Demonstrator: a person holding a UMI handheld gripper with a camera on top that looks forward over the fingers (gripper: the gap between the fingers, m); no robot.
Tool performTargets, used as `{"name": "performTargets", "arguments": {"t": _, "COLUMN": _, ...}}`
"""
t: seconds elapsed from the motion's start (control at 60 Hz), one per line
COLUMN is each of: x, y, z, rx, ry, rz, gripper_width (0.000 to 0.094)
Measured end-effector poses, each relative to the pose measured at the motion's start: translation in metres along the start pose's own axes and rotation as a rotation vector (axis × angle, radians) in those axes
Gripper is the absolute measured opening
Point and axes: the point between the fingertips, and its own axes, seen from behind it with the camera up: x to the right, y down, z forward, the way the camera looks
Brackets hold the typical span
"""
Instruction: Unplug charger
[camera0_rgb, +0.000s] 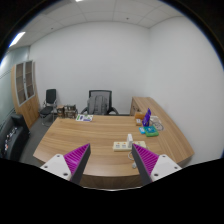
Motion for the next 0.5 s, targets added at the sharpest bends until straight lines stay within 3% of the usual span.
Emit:
{"name": "performTargets", "arguments": {"t": 0.25, "x": 0.011, "y": 0.018, "z": 0.029, "rx": -0.051, "ry": 0.034, "rz": 0.024, "gripper_width": 0.0862}}
{"name": "performTargets", "arguments": {"t": 0.5, "x": 0.055, "y": 0.093, "z": 0.118, "rx": -0.08, "ry": 0.126, "rz": 0.046, "gripper_width": 0.0862}}
